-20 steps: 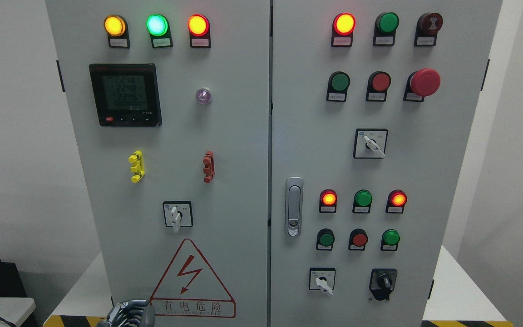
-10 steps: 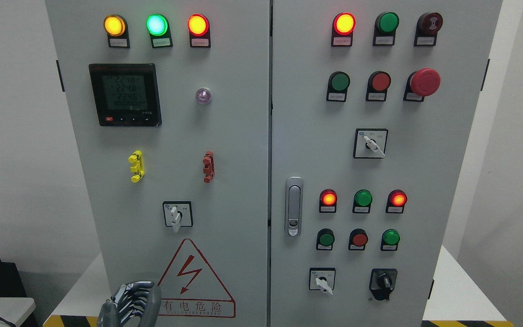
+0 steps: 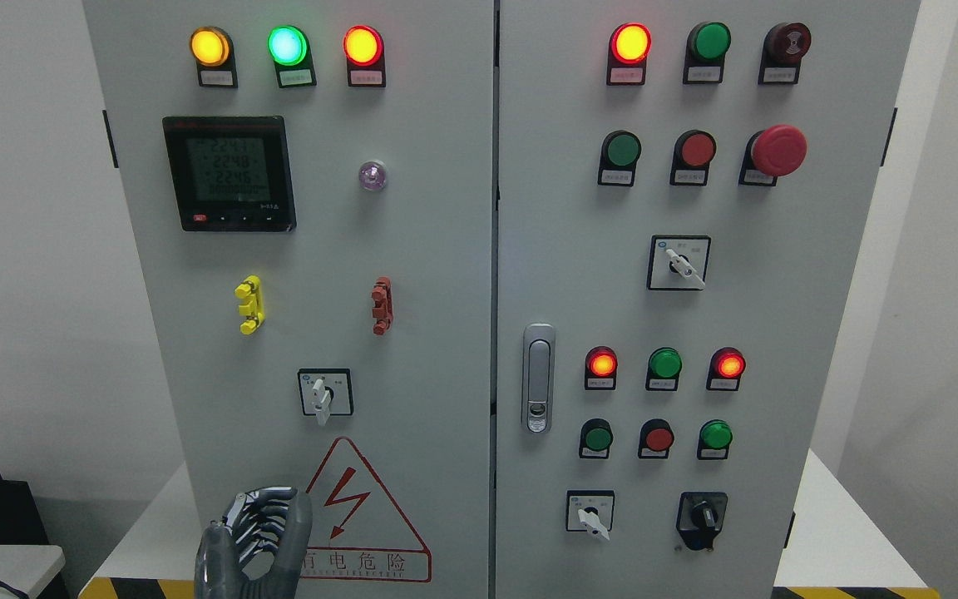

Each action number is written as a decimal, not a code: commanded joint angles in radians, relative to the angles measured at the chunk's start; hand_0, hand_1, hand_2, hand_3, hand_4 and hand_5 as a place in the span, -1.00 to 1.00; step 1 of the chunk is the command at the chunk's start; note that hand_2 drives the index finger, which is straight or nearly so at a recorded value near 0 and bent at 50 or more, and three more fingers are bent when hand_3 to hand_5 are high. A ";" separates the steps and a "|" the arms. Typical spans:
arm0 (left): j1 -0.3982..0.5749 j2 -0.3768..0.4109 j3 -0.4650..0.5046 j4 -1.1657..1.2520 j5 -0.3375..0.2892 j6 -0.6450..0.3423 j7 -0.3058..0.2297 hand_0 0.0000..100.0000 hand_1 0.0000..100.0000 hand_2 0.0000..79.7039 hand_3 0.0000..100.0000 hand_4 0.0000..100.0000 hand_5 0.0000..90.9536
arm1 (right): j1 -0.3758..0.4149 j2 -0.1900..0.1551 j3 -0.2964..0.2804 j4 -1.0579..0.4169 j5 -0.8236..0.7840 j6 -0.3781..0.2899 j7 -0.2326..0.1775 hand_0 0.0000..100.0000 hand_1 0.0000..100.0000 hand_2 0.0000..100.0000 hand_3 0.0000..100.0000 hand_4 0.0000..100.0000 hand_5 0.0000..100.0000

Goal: Turn on light switch 1

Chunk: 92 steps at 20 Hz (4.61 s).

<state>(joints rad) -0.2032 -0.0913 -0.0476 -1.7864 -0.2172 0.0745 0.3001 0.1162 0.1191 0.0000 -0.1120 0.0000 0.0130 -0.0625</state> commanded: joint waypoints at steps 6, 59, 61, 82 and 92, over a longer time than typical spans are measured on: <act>-0.047 -0.013 -0.046 -0.004 -0.001 0.048 0.050 -0.54 -0.29 0.14 0.36 0.49 0.62 | 0.000 -0.001 0.017 0.000 -0.025 -0.001 0.000 -0.76 -0.22 -1.00 -1.00 -1.00 -1.00; -0.196 -0.022 -0.060 -0.016 -0.041 0.240 0.117 -0.52 -0.07 0.17 0.40 0.54 0.68 | -0.001 -0.001 0.017 0.000 -0.025 0.001 0.000 -0.76 -0.22 -1.00 -1.00 -1.00 -1.00; -0.196 -0.022 -0.060 -0.016 -0.039 0.246 0.117 -0.52 -0.07 0.17 0.40 0.54 0.68 | -0.001 0.001 0.017 0.000 -0.025 -0.001 0.000 -0.76 -0.22 -1.00 -1.00 -1.00 -1.00; -0.208 -0.022 -0.060 -0.018 -0.033 0.289 0.117 -0.52 -0.15 0.26 0.43 0.56 0.69 | 0.000 0.001 0.017 0.000 -0.025 0.001 0.000 -0.76 -0.22 -1.00 -1.00 -1.00 -1.00; -0.211 -0.022 -0.060 -0.018 -0.030 0.289 0.117 -0.53 -0.18 0.27 0.45 0.58 0.69 | 0.000 0.001 0.017 0.000 -0.025 0.001 0.000 -0.76 -0.22 -1.00 -1.00 -1.00 -1.00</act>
<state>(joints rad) -0.4115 -0.1133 -0.1074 -1.8034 -0.2479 0.3629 0.4165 0.1158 0.1192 0.0000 -0.1120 0.0000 0.0125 -0.0625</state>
